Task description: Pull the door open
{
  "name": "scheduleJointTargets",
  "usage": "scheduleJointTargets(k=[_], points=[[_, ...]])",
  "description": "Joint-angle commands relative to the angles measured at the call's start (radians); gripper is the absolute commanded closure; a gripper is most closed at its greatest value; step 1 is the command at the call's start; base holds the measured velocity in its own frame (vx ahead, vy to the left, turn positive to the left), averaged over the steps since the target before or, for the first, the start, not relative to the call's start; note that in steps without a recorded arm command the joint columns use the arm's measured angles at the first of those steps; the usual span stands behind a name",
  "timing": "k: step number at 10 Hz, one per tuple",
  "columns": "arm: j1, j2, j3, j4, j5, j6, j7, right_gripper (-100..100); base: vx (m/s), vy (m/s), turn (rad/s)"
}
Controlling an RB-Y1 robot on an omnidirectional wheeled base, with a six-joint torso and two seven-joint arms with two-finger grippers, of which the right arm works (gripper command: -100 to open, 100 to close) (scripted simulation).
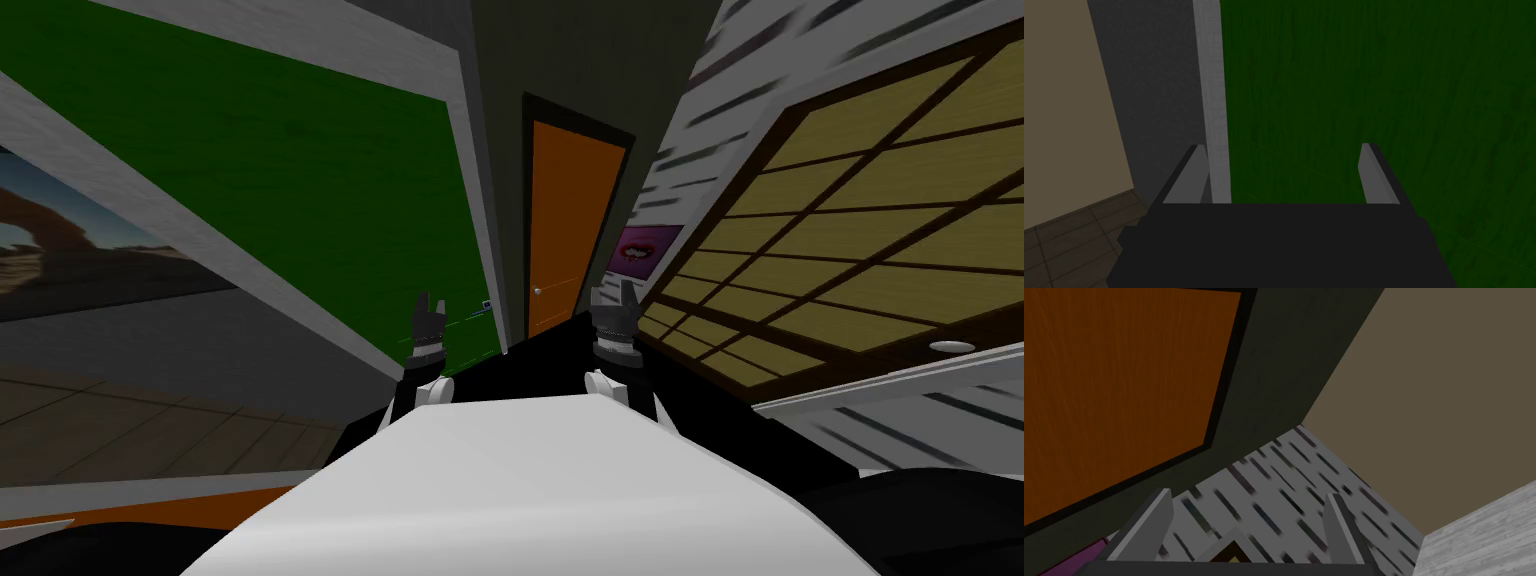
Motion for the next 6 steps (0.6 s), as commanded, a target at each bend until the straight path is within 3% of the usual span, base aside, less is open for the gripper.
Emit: scheduleJointTargets(k=[1, 6], points=[[-0.008, -0.012, -0.009, 0.043, 0.015, -0.009, 0.042, -100, 0.068, -0.046, 0.073], [-0.028, -0.036, -0.031, 0.150, 0.054, -0.032, 0.146, -100, 0.101, -0.025, 0.064]])
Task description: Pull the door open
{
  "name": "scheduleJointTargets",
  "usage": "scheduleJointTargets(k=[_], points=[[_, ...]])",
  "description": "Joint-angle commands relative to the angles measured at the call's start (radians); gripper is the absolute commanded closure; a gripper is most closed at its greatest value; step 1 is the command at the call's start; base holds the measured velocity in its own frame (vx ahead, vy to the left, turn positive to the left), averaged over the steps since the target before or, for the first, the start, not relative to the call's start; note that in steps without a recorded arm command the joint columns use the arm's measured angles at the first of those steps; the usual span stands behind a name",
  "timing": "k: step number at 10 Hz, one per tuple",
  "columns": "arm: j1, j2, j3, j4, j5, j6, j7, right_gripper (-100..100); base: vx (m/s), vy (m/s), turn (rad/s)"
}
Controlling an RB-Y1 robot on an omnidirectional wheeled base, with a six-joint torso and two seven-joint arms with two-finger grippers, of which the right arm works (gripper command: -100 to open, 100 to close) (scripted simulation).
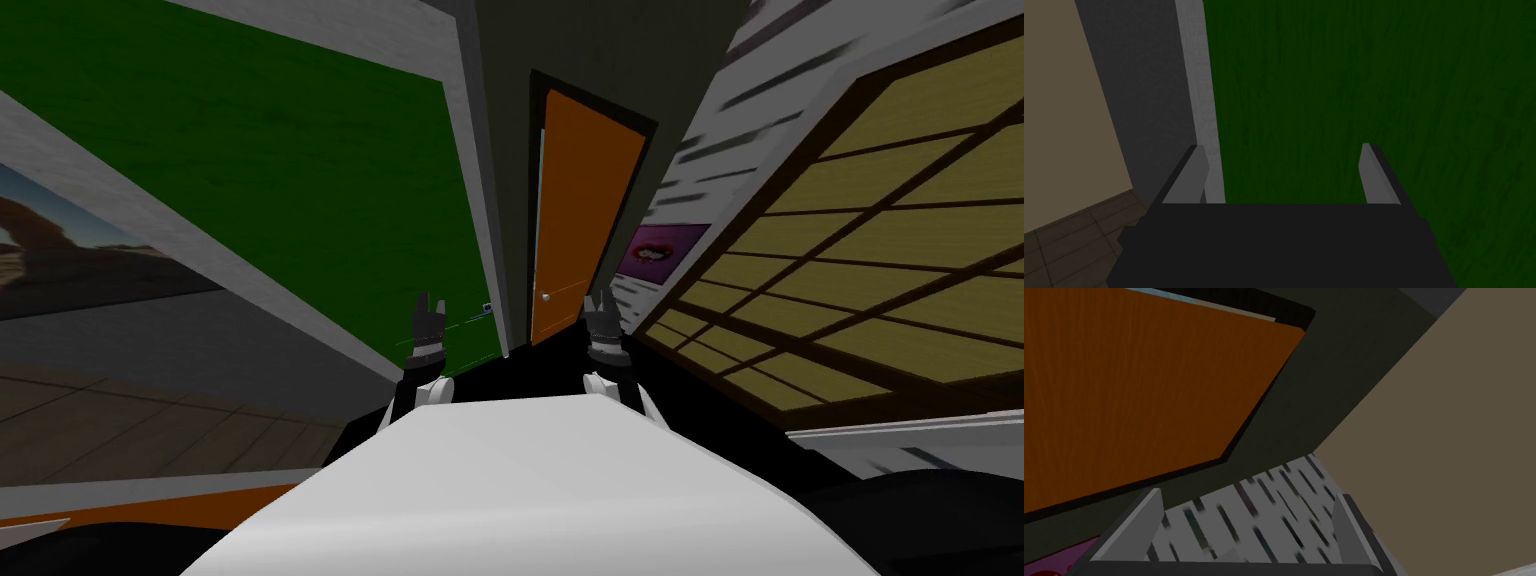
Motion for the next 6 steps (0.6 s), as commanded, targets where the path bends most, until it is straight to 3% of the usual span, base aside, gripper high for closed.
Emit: scheduleJointTargets(k=[1, 6], points=[[-0.007, -0.014, -0.016, 0.043, 0.012, -0.009, 0.042, -100, 0.095, -0.035, 0.081], [-0.037, -0.043, -0.050, 0.204, 0.071, -0.043, 0.188, -100, 0.092, -0.043, 0.091]])
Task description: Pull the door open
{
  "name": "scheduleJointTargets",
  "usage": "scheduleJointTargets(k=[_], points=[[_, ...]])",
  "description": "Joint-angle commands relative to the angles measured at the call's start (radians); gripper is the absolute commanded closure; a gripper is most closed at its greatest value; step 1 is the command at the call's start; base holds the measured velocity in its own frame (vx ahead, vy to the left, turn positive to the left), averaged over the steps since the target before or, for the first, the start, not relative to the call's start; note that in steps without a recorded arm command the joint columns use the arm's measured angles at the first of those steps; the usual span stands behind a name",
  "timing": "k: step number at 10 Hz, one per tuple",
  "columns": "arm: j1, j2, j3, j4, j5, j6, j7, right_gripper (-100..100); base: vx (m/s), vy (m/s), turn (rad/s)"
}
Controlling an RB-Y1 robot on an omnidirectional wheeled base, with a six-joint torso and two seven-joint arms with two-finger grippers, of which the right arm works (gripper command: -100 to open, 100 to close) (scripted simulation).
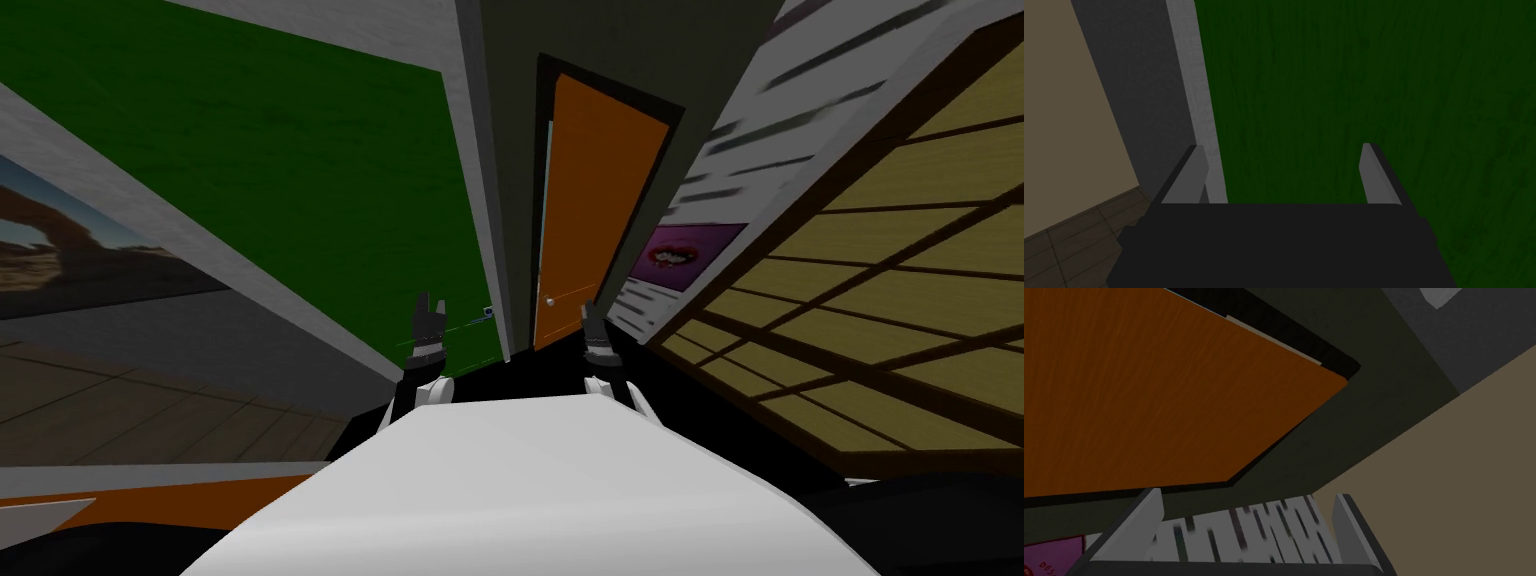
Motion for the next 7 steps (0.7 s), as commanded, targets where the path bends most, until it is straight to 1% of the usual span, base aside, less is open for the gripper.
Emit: scheduleJointTargets(k=[1, 4, 5, 7], points=[[0.010, -0.006, -0.005, 0.015, 0.006, -0.010, 0.030, -100, 0.059, -0.025, 0.033], [-0.012, -0.023, -0.029, 0.122, 0.047, -0.033, 0.130, -100, 0.068, -0.041, 0.091], [-0.012, -0.023, -0.029, 0.128, 0.047, -0.033, 0.138, -100, 0.060, -0.043, 0.034], [-0.026, -0.033, -0.045, 0.194, 0.075, -0.050, 0.203, -100, 0.066, -0.044, 0.080]])
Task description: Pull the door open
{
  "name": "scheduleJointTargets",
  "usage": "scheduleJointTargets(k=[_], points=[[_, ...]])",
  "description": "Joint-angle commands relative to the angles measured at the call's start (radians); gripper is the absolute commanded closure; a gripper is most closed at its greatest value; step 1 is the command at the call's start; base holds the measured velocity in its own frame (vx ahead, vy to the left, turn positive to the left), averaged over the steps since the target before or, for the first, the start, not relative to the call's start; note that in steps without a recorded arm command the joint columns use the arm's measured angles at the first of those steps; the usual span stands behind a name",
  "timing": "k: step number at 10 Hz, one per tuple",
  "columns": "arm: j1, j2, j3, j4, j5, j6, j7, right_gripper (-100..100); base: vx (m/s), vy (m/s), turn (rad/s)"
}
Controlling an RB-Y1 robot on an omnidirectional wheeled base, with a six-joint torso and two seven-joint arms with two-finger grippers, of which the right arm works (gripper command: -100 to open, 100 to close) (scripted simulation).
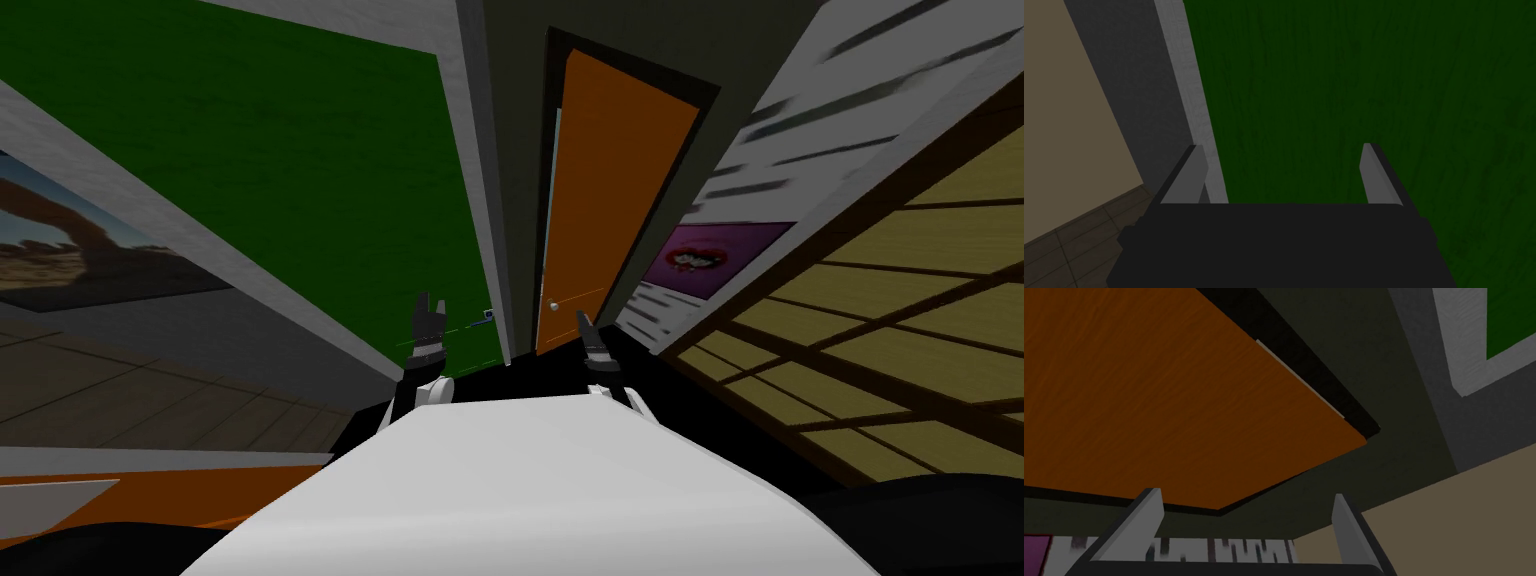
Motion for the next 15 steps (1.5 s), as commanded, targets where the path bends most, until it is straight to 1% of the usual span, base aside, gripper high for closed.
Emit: scheduleJointTargets(k=[1, 2, 3, 4, 5, 6, 7, 9, 10, 12, 13, 15], points=[[-0.010, -0.003, -0.007, 0.041, 0.008, -0.008, 0.031, -100, 0.058, -0.032, 0.045], [-0.017, -0.008, -0.015, 0.078, 0.023, -0.017, 0.069, -100, 0.062, -0.024, 0.088], [-0.025, -0.013, -0.023, 0.105, 0.037, -0.025, 0.097, -100, 0.079, -0.047, 0.108], [-0.025, -0.013, -0.023, 0.121, 0.037, -0.025, 0.107, -100, 0.056, -0.040, 0.037], [-0.033, -0.017, -0.032, 0.161, 0.051, -0.034, 0.144, -100, 0.054, -0.037, 0.066], [-0.040, -0.021, -0.040, 0.185, 0.066, -0.042, 0.173, -100, 0.064, -0.047, 0.121], [-0.040, -0.021, -0.040, 0.202, 0.066, -0.042, 0.182, -100, 0.048, -0.042, 0.040], [-0.055, -0.028, -0.057, 0.272, 0.094, -0.059, 0.246, -100, 0.068, -0.051, 0.086], [-0.055, -0.028, -0.057, 0.281, 0.094, -0.059, 0.257, -100, 0.054, -0.043, 0.040], [-0.070, -0.035, -0.073, 0.353, 0.122, -0.075, 0.321, -100, 0.064, -0.028, 0.086], [-0.070, -0.035, -0.073, 0.359, 0.122, -0.075, 0.331, -100, 0.054, -0.038, 0.043], [-0.084, -0.041, -0.089, 0.432, 0.149, -0.091, 0.394, -100, 0.052, -0.051, 0.092]])
